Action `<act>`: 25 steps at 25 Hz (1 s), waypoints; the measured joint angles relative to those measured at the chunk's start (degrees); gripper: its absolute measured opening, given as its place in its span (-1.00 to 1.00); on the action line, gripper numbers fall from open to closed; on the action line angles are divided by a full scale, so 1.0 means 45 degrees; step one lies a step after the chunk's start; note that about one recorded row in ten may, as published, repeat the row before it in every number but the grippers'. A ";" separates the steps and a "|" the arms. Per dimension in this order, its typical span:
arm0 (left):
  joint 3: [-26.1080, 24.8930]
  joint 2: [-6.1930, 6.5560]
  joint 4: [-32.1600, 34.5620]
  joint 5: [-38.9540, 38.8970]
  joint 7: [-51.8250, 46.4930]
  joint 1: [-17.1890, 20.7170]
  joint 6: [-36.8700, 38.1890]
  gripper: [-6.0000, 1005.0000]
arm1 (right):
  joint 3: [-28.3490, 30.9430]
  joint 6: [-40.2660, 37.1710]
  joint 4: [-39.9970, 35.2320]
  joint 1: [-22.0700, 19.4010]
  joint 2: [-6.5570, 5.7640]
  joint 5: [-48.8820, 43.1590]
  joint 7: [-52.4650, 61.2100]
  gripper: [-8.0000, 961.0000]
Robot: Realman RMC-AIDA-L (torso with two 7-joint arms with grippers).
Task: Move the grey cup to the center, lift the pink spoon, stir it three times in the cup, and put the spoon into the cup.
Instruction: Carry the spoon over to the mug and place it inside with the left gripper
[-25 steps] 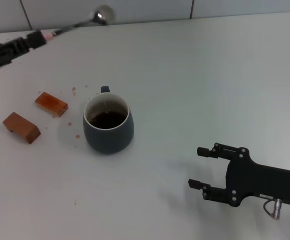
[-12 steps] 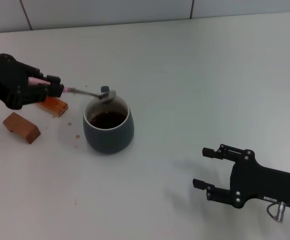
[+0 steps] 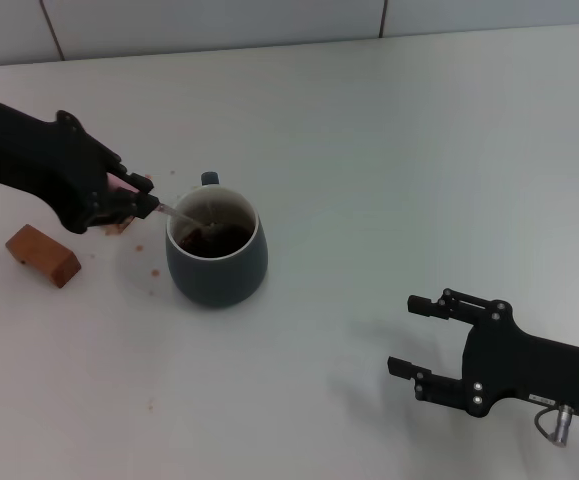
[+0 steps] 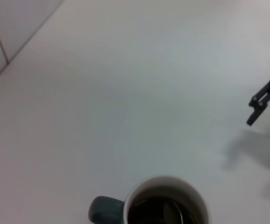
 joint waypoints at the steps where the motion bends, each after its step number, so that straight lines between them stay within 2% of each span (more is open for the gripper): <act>1: 0.0000 0.0000 0.0000 0.0000 0.0000 0.0000 0.0000 -0.68 | 0.0000 0.0000 0.0000 0.0000 0.0000 0.0000 0.0000 0.51; 4: 0.0567 -0.0016 0.0080 0.0225 -0.0253 -0.0094 -0.0186 -0.68 | -0.0002 -0.0005 0.0005 -0.0022 0.0000 0.0000 -0.0003 0.51; 5: 0.1310 -0.0030 0.0166 0.0701 -0.0608 -0.0260 -0.0470 -0.68 | -0.0004 -0.0014 0.0007 -0.0026 0.0000 0.0000 -0.0004 0.51; 9: 0.1947 -0.0056 0.0204 0.1241 -0.0871 -0.0391 -0.0788 -0.67 | -0.0020 -0.0023 0.0008 -0.0032 0.0000 0.0000 -0.0004 0.51; 10: 0.2436 -0.0068 0.0229 0.1587 -0.1088 -0.0490 -0.0934 -0.67 | -0.0033 -0.0025 0.0007 -0.0042 0.0000 0.0000 -0.0005 0.51; 16: 0.2937 -0.0081 0.0369 0.1772 -0.1332 -0.0619 -0.0953 -0.66 | -0.0060 -0.0089 0.0006 -0.0061 0.0000 -0.0001 -0.0005 0.51; 20: 0.4020 -0.0114 0.0660 0.1753 -0.1594 -0.0720 -0.0880 -0.66 | -0.0074 -0.0114 0.0007 -0.0112 0.0000 -0.0001 -0.0004 0.51; 25: 0.4359 -0.0141 0.0844 0.1719 -0.1681 -0.0816 -0.1111 -0.65 | -0.0033 -0.0124 0.0006 -0.0155 0.0000 -0.0001 -0.0008 0.51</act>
